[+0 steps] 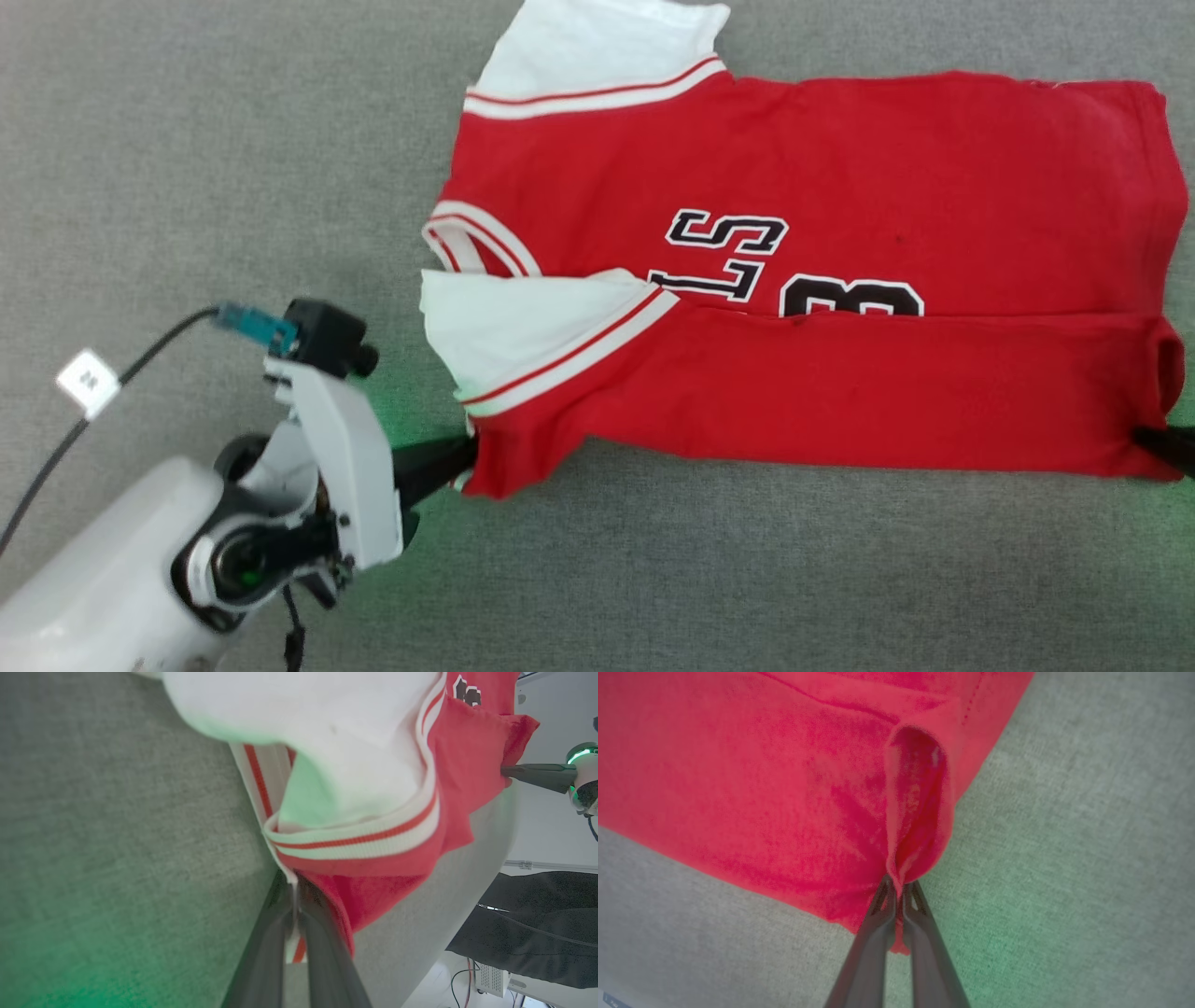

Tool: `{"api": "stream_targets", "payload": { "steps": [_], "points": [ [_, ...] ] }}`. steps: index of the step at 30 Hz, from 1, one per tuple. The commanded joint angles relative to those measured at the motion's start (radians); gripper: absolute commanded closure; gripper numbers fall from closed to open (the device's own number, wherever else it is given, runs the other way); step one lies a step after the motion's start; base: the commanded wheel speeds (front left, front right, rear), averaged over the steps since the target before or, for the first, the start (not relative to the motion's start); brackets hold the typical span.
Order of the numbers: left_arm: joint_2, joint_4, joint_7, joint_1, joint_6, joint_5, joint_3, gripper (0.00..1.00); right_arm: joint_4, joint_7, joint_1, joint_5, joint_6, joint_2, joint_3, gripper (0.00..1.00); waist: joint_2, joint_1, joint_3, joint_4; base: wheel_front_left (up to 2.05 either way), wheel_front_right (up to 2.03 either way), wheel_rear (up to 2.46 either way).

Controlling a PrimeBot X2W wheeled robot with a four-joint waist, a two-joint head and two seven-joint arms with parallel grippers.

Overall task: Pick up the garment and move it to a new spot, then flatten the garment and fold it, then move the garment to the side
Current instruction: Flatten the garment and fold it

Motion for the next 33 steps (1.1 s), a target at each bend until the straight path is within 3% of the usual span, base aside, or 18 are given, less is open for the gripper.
{"api": "stream_targets", "payload": {
  "steps": [1, 19, 20, 21, 22, 23, 24, 25, 33],
  "points": [
    [0.011, 0.003, 0.001, 0.053, 0.005, -0.009, -0.015, 1.00, 0.013, 0.009, 0.048, 0.002, -0.001, 0.004, 0.008, 1.00, 0.0000, 0.0000, -0.014, 0.002, 0.00, 0.00, 0.00],
    [0.150, -0.233, -0.096, 0.279, 0.057, -0.054, 0.025, 1.00, -0.131, 0.027, 0.267, 0.058, -0.001, -0.049, -0.138, 1.00, 0.0000, 0.0000, -0.056, 0.018, 0.00, 0.00, 0.00],
    [0.150, -0.237, -0.105, 0.283, 0.058, -0.052, 0.027, 0.97, -0.137, 0.017, 0.269, 0.050, -0.001, -0.043, -0.149, 0.81, 0.0000, 0.0000, -0.056, 0.018, 0.00, 0.00, 0.00],
    [0.148, -0.239, -0.115, 0.282, 0.060, -0.046, 0.033, 0.59, -0.141, 0.009, 0.270, 0.042, -0.001, -0.037, -0.156, 0.58, 0.0000, 0.0000, -0.056, 0.017, 0.00, 0.00, 0.00],
    [0.144, -0.239, -0.120, 0.283, 0.061, -0.043, 0.033, 0.53, -0.144, 0.003, 0.275, 0.036, -0.001, -0.032, -0.160, 0.35, 0.0000, 0.0000, -0.057, 0.017, 0.00, 0.00, 0.00],
    [0.144, -0.239, -0.120, 0.283, 0.061, -0.043, 0.033, 0.53, -0.144, 0.003, 0.275, 0.036, -0.001, -0.032, -0.160, 0.35, 0.0000, 0.0000, -0.057, 0.017, 0.00, 0.00, 0.00],
    [0.141, -0.240, -0.121, 0.284, 0.058, -0.041, 0.031, 0.38, -0.147, 0.000, 0.279, 0.034, -0.001, -0.025, -0.167, 0.00, 0.0000, 0.0000, -0.059, 0.018, 0.00, 0.00, 0.00],
    [0.140, -0.244, -0.133, 0.282, 0.054, -0.036, 0.037, 0.00, -0.151, -0.011, 0.279, 0.035, -0.001, -0.017, -0.178, 0.00, 0.0000, 0.0000, -0.061, 0.018, 0.00, 0.00, 0.00],
    [0.169, -0.274, -0.285, 0.340, 0.063, -0.027, 0.121, 0.00, -0.196, -0.070, 0.294, 0.020, -0.001, 0.038, -0.262, 0.00, 0.0000, 0.0000, -0.101, 0.017, 0.00, 0.00, 0.00]
  ]
}}
